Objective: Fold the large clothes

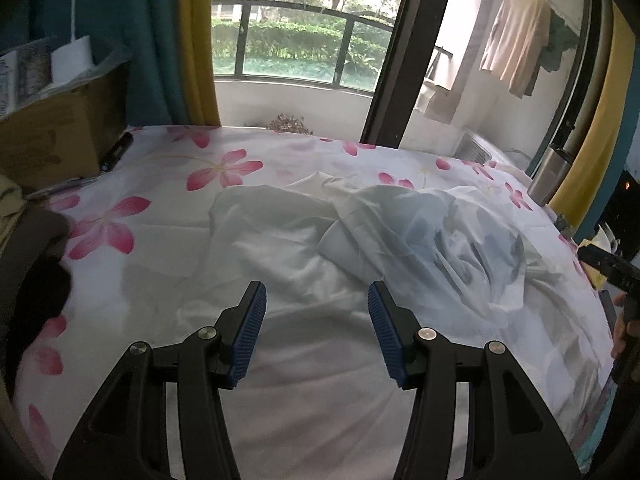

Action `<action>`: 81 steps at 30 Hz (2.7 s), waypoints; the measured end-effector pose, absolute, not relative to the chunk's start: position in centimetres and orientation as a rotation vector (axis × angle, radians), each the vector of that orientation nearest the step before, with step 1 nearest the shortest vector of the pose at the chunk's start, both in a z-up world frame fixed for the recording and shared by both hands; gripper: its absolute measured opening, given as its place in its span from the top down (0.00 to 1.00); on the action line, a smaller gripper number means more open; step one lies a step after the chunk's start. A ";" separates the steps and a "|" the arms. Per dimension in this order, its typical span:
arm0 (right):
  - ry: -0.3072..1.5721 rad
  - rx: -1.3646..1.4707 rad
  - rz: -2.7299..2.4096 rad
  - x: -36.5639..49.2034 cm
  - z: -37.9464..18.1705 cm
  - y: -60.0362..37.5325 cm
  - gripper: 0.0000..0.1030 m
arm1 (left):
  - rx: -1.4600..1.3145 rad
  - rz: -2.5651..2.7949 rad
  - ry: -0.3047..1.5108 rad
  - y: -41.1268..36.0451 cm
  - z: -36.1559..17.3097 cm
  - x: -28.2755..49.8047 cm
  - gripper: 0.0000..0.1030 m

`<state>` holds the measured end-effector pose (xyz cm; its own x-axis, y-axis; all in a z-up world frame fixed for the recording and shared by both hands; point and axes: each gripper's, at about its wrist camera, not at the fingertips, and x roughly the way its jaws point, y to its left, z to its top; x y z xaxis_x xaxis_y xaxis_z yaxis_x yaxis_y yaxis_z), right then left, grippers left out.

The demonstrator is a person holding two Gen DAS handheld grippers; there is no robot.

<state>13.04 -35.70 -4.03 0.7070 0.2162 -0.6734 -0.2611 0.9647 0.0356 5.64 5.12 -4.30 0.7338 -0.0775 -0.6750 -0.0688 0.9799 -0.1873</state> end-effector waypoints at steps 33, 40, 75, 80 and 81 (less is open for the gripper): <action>0.903 -0.087 0.067 2.3 -8.6 -44.9 0.27 | -0.181 0.200 0.798 12.1 -7.7 -10.1 0.39; 0.948 -0.062 0.040 0.8 -10.2 -46.9 0.27 | -0.183 0.272 0.814 14.1 -8.2 -12.7 0.38; 0.795 -0.053 0.296 1.8 -4.6 -45.0 0.95 | -0.081 -0.008 0.686 10.4 -0.7 -10.3 0.96; 0.741 -0.065 0.312 4.0 -2.7 -44.4 0.95 | -0.063 0.009 0.651 10.9 1.1 -8.3 0.96; 0.732 -0.069 0.311 4.5 -2.4 -44.3 0.95 | -0.064 0.013 0.645 11.0 1.3 -7.9 0.96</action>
